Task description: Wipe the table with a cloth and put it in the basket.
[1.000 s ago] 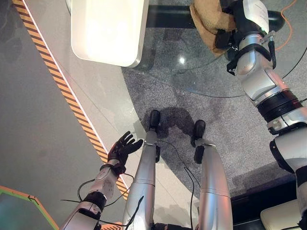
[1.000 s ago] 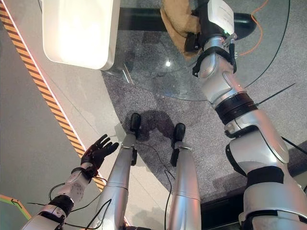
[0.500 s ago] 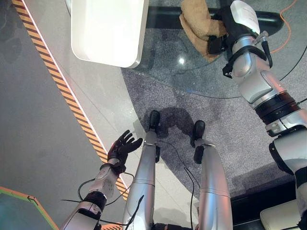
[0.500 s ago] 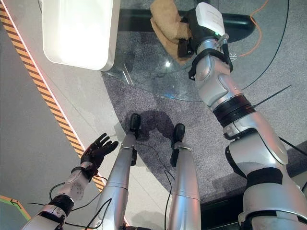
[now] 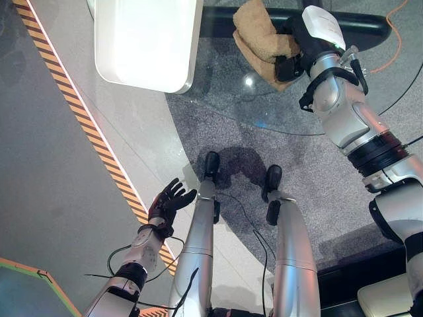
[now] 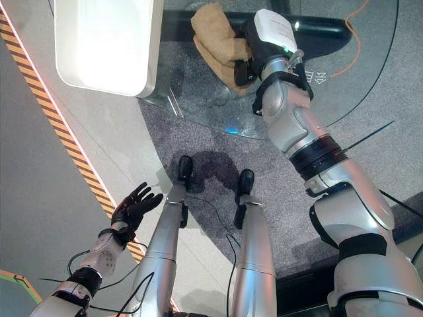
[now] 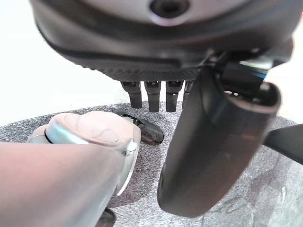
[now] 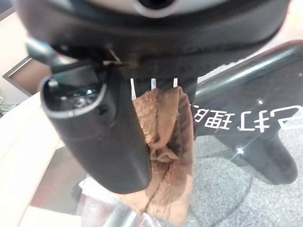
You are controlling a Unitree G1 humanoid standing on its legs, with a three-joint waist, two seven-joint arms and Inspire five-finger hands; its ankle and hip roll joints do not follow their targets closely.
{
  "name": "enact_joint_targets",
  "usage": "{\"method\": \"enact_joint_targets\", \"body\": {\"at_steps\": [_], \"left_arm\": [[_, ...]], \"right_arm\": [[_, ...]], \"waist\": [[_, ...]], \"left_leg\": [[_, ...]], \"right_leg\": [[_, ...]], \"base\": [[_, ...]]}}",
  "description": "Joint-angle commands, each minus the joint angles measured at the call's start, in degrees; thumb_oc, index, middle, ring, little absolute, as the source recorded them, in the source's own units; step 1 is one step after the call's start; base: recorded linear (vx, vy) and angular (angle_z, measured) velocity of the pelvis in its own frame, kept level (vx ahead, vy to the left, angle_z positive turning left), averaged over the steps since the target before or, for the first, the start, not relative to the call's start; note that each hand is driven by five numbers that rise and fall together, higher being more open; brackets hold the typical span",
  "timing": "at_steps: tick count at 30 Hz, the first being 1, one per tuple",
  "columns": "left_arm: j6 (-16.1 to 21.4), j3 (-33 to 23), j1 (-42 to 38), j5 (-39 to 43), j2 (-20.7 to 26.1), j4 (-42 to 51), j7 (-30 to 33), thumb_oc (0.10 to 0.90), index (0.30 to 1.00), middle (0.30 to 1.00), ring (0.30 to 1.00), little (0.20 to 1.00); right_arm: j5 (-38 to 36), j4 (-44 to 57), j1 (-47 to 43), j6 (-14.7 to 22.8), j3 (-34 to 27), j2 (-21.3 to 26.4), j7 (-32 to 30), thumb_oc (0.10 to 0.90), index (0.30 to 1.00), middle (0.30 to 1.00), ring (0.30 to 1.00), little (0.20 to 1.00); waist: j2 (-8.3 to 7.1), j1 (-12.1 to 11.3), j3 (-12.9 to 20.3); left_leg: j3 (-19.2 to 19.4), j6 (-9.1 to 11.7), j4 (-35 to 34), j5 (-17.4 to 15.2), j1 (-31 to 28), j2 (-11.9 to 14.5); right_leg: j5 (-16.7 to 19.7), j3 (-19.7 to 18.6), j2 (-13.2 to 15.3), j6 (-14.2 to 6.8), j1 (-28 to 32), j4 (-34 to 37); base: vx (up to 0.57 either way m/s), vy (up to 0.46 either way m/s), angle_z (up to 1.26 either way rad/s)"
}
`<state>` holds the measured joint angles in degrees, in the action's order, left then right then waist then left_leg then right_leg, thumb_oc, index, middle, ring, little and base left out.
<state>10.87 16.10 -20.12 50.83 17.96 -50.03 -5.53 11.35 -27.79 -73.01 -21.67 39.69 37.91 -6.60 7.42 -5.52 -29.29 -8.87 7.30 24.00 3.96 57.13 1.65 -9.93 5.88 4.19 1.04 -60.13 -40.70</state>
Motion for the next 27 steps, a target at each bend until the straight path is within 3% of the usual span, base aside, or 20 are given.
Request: {"method": "enact_joint_targets", "body": {"at_steps": [1, 13, 14, 15, 16, 18, 19, 24, 27], "left_arm": [[1.49, -1.98, 1.74, -0.39, 0.69, -1.16, 0.87, 0.800, 0.900, 0.900, 0.900, 0.900], [1.47, -1.94, 1.37, -0.35, 0.82, -1.64, 0.68, 0.800, 0.900, 0.900, 0.900, 0.900], [1.43, -1.54, 2.04, -0.23, 0.83, -1.75, 0.64, 0.800, 0.900, 0.900, 0.900, 0.900], [1.58, -1.29, 1.91, 0.04, 0.87, -1.94, 0.54, 0.800, 0.900, 0.900, 0.900, 0.900], [1.76, -1.42, 1.10, 0.22, 0.97, -2.15, 0.35, 0.800, 0.900, 0.900, 0.900, 0.900], [1.89, -1.16, 1.11, 0.33, 1.05, -2.45, 0.18, 0.800, 0.900, 0.900, 0.900, 0.900], [2.09, -0.66, 1.89, 0.49, 1.10, -2.72, -0.16, 0.800, 0.900, 0.900, 0.900, 0.900], [2.65, 0.24, 2.19, 0.94, 1.41, -3.09, -0.93, 0.800, 0.900, 0.900, 0.900, 0.900], [2.82, 0.66, 2.16, 1.47, 1.56, -3.12, -1.03, 0.800, 0.900, 0.900, 0.900, 0.900]], "right_arm": [[0.56, 10.06, 2.46, 4.01, 4.71, -7.32, 4.24, 0.100, 0.300, 0.300, 0.300, 0.200], [3.40, 7.96, 0.94, 4.17, 4.55, -6.50, -0.70, 0.100, 0.300, 0.300, 0.300, 0.200], [3.48, 7.52, 1.56, 3.99, 4.62, -6.51, -1.64, 0.100, 0.300, 0.300, 0.300, 0.200], [4.07, 6.68, 1.09, 4.08, 4.63, -6.31, -3.13, 0.100, 0.300, 0.300, 0.300, 0.200], [4.42, 5.26, -0.37, 4.31, 4.71, -5.70, -5.59, 0.100, 0.300, 0.300, 0.300, 0.200], [3.38, 2.28, -1.90, 4.35, 4.35, -4.87, -10.12, 0.100, 0.300, 0.300, 0.300, 0.200], [1.96, -0.47, -2.28, 4.48, 4.01, -4.35, -14.02, 0.100, 0.300, 0.300, 0.300, 0.200], [-2.48, -11.14, -6.72, 7.29, 2.56, -1.40, -25.50, 0.100, 0.300, 0.300, 0.300, 0.200], [-4.19, -14.03, -8.23, 7.89, 2.31, -0.20, -29.27, 0.100, 0.300, 0.300, 0.300, 0.200]], "waist": [[-1.90, -0.61, -0.51], [-1.86, -0.76, -0.51], [-1.87, -0.75, -0.51], [-1.84, -0.77, -0.51], [-1.70, -0.86, -0.51], [-1.55, -1.03, -0.51], [-1.46, -1.17, -0.51], [-1.18, -1.72, -0.51], [-1.06, -1.75, -0.51]], "left_leg": [[8.43, -7.64, 3.05, -2.42, 1.07, -4.78], [8.24, -7.70, 2.93, -2.44, 0.96, -4.82], [8.12, -7.47, 3.65, -4.51, -0.58, -4.86], [8.14, -7.50, 3.64, -4.52, -0.58, -4.87], [8.24, -7.77, 2.95, -2.54, 0.92, -4.81], [8.06, -7.78, 2.91, -2.64, 0.78, -4.89], [7.83, -7.54, 3.75, -4.77, -0.63, -4.96], [7.42, -7.63, 3.92, -5.20, -0.73, -5.12], [7.30, -7.62, 3.92, -5.26, -0.67, -5.18]], "right_leg": [[6.55, 3.22, -1.46, 0.88, 0.40, 8.17], [6.83, 3.25, -1.34, 0.73, 0.49, 8.26], [4.85, 2.70, -1.35, 0.24, 1.80, 7.22], [4.91, 2.69, -1.37, 0.27, 1.84, 7.31], [6.92, 3.22, -1.29, 0.72, 0.53, 8.29], [7.01, 3.21, -1.23, 0.66, 0.68, 8.42], [5.13, 2.70, -1.19, 0.18, 1.95, 7.39], [5.22, 3.00, -0.97, 0.05, 2.24, 7.32], [5.33, 3.04, -0.96, 0.00, 2.16, 7.31]], "base": [[0.00, 0.000, 0.00], [0.01, 0.000, 0.00], [0.06, -0.005, 0.00], [0.00, 0.000, 0.00], [-0.07, 0.011, 0.01], [-0.01, 0.003, 0.01], [0.05, -0.010, 0.01], [0.01, -0.002, 0.00], [-0.01, 0.004, 0.04]]}}
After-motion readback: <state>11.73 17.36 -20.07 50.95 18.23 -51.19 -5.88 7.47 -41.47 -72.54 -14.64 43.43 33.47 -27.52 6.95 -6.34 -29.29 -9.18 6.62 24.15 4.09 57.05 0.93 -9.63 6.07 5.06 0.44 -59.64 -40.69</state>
